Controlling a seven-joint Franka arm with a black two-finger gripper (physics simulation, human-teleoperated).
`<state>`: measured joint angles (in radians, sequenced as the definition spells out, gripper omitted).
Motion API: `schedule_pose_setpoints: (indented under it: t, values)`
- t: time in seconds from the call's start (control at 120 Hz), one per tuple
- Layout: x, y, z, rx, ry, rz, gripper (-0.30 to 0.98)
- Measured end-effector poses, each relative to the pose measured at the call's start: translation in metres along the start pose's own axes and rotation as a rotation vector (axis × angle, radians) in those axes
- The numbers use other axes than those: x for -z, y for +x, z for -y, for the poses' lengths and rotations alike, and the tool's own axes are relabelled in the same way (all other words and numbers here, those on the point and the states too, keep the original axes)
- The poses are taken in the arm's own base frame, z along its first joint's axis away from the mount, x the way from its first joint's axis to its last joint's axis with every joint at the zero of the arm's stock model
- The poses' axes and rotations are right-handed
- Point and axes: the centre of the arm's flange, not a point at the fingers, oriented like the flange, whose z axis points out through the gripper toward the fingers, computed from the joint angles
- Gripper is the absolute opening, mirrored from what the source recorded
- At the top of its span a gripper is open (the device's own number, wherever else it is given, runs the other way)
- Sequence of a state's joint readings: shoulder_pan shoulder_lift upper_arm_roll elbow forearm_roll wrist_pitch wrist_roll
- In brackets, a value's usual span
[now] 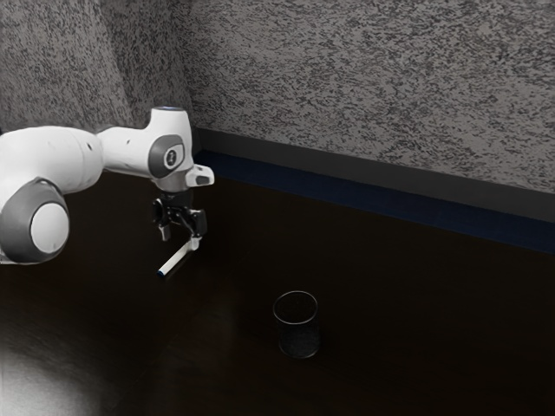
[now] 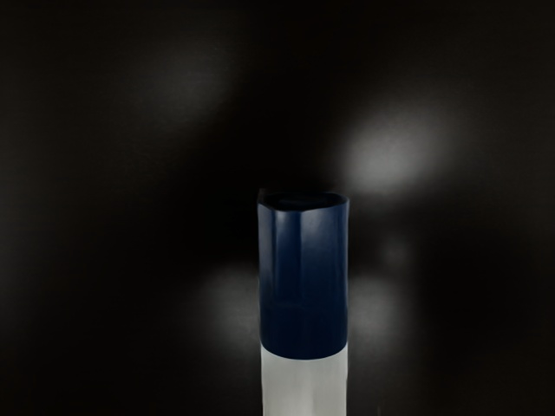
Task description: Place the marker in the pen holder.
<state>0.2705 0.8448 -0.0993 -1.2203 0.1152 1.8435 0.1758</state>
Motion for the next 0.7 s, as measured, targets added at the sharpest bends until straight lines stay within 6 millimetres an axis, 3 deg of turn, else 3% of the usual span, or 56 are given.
schedule_pose_setpoints:
  t: [0.108, 0.525, 0.7]
  values:
    - [-0.007, -0.002, 0.008, -0.005, -0.012, 0.021, 0.69]
    - [-0.015, 0.003, 0.002, -0.057, -0.032, 0.040, 0.68]
    - [-0.012, 0.002, 0.003, -0.065, -0.032, 0.041, 0.37]
